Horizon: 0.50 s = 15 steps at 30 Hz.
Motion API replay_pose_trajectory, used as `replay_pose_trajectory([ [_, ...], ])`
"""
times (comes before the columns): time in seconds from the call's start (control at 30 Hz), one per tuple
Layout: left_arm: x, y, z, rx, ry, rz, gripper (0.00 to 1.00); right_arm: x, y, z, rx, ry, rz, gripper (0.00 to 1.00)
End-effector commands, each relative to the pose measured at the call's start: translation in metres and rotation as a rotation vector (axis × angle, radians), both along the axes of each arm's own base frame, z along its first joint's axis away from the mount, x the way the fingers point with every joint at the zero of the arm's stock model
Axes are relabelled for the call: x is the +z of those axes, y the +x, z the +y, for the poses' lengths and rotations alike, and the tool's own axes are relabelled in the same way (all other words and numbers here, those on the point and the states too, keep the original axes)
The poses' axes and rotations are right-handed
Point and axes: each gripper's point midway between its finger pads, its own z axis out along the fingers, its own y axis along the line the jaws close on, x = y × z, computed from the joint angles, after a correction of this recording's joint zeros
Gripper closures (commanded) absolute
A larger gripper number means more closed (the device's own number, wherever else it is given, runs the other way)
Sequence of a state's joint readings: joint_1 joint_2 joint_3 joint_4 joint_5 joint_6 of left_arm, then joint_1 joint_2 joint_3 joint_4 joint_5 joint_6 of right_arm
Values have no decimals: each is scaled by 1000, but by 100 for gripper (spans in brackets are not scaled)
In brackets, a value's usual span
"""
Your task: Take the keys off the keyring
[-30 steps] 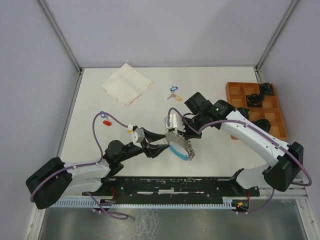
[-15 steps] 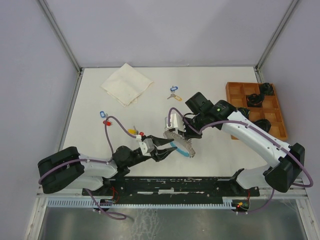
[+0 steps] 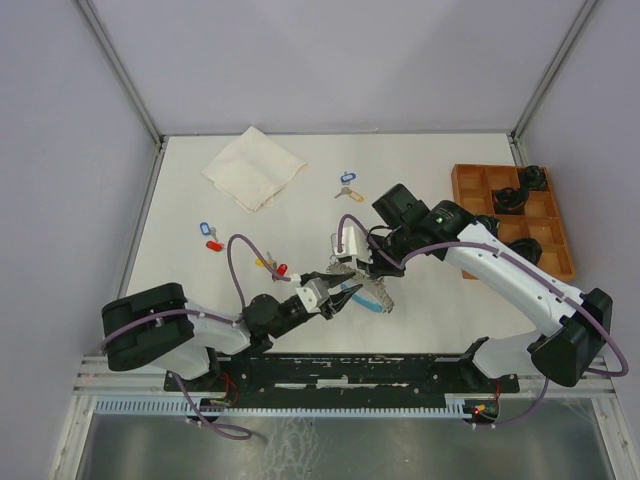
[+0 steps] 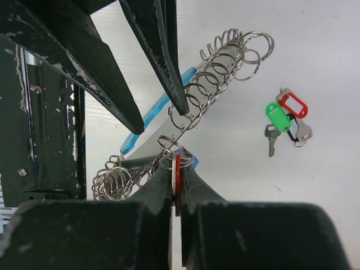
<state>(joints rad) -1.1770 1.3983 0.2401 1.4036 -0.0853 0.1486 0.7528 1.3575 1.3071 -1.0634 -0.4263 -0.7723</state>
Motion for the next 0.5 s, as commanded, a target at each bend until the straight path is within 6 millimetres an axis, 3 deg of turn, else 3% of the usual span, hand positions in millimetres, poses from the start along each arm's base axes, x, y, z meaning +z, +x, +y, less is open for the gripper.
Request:
replay_pose_trajectory([
  [0.0,39,9,-3,62,-127,-67,61,26,3,11,10,88,-53,99],
  [0.47,40,6,-9,66,-108,-42,70,25,4,11,7,87,-54,99],
])
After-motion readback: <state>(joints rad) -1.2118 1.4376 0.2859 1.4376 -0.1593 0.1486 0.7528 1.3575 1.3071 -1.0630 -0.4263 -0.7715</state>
